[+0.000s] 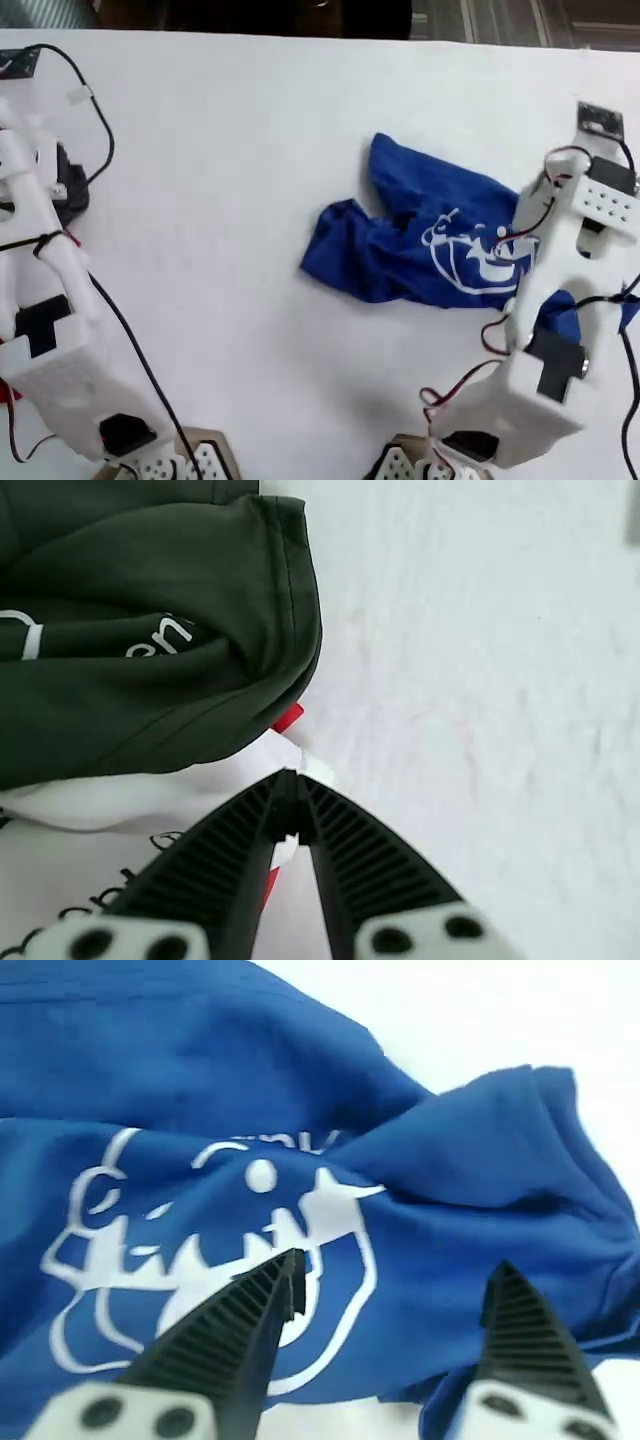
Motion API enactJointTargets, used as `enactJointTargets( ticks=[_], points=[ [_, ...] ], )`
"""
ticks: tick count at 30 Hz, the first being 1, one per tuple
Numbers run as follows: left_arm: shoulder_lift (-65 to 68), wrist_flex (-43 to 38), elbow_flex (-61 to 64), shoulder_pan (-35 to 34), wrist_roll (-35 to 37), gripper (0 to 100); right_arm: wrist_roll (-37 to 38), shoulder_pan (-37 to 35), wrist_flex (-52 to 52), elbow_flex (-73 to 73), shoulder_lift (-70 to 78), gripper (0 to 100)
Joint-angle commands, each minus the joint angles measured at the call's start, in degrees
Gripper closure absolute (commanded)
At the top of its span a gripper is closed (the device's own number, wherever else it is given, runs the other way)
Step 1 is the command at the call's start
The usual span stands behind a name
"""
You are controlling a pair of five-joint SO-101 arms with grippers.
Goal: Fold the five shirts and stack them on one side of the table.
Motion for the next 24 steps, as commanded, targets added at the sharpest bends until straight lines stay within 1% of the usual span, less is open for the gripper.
enactJointTargets(
  ticks=[1, 10, 13, 15, 17, 18, 19, 20, 22, 24],
  points=[
    [-3.4, 0.4, -2.2, -0.5, -0.6, 98, -0.3, 1.5, -3.0, -2.4, 2.4, 71.6],
    [-3.4, 0.4, -2.2, -1.2, -0.6, 98, -0.2, 0.5, -5.8, -2.4, 13.0, 71.7],
    [-3.4, 0.4, -2.4, -1.9, -0.6, 98, 0.4, -1.0, -6.5, -2.4, 16.7, 72.1],
    [-3.4, 0.4, -2.6, -2.2, -0.6, 98, 3.7, -3.0, -6.5, -2.4, 18.2, 77.2],
    [-3.5, 0.4, -2.6, -2.2, -0.6, 98, 5.7, -4.8, -6.7, -2.4, 18.9, 90.2],
    [-3.5, 0.4, -2.6, -2.2, -0.6, 98, 5.7, -5.8, -6.8, -2.5, 18.9, 98.5],
    [-3.5, 0.6, -2.6, -2.2, -0.6, 98, 5.7, -6.7, -7.0, -2.9, 18.5, 98.3],
    [-3.5, 1.1, -2.7, -2.3, -0.6, 98, 5.7, -7.9, -6.7, -3.6, 18.1, 95.2],
    [-3.6, 1.7, -2.7, -2.3, -0.6, 98, 6.2, -10.2, -6.7, -4.8, 16.5, 98.2],
    [-3.6, 2.1, -3.9, -3.5, -0.6, 98, 6.2, -13.5, -6.2, -5.8, 14.0, 97.5]
  ],
)
